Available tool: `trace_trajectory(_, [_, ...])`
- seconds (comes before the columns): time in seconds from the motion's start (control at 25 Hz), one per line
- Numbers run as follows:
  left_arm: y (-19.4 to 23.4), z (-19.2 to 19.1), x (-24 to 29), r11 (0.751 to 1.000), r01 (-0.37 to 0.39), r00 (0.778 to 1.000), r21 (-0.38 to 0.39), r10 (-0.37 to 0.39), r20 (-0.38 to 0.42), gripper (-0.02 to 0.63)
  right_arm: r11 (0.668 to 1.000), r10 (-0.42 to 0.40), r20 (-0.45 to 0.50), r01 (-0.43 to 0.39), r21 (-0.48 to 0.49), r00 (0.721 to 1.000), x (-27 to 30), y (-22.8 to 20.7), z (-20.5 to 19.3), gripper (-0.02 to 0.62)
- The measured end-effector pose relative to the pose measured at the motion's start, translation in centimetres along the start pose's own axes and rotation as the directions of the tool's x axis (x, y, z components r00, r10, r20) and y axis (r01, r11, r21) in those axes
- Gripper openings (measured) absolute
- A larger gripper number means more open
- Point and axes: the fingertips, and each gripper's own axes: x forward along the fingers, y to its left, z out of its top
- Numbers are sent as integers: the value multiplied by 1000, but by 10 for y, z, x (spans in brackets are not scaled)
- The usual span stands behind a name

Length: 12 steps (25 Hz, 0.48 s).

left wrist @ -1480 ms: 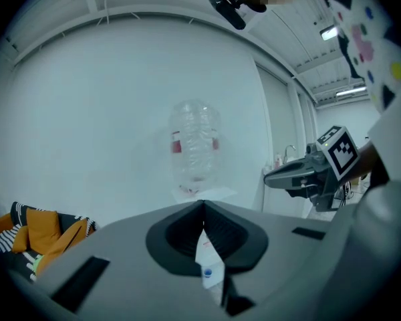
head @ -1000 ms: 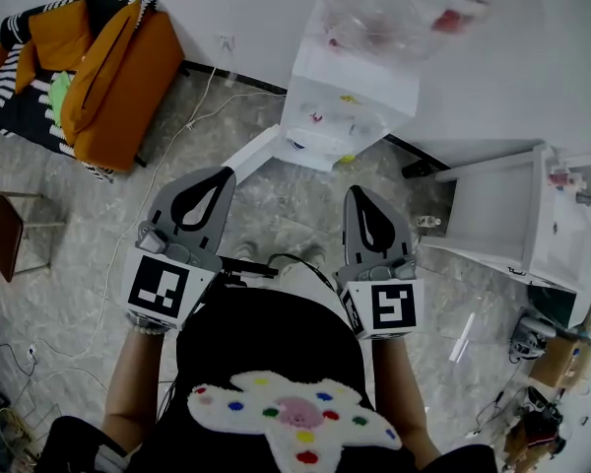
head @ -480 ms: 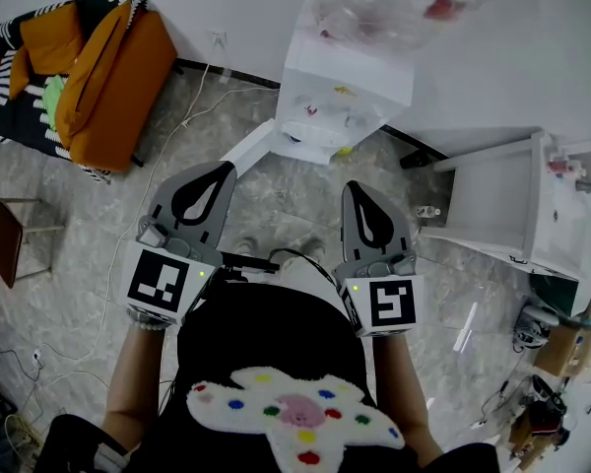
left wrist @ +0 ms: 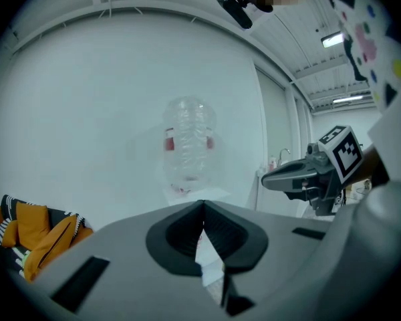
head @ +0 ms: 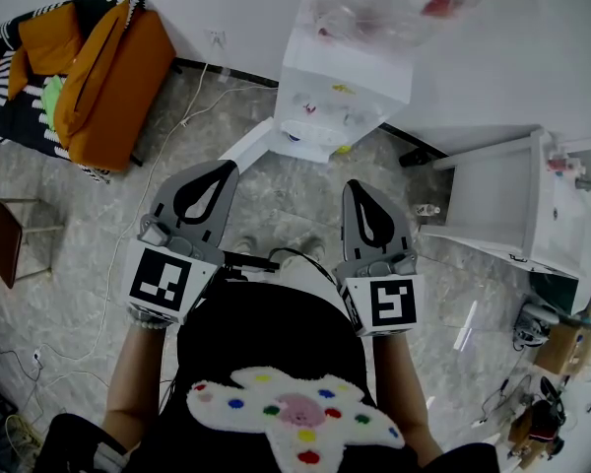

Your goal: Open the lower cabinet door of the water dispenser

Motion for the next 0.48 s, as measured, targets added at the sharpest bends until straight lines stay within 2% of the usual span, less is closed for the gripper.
trace_trajectory(0.48, [-2,0,2,1000,8,1000,3,-8,-3,12,1000,-6,0,6,0,1000,-2,-1,1,3])
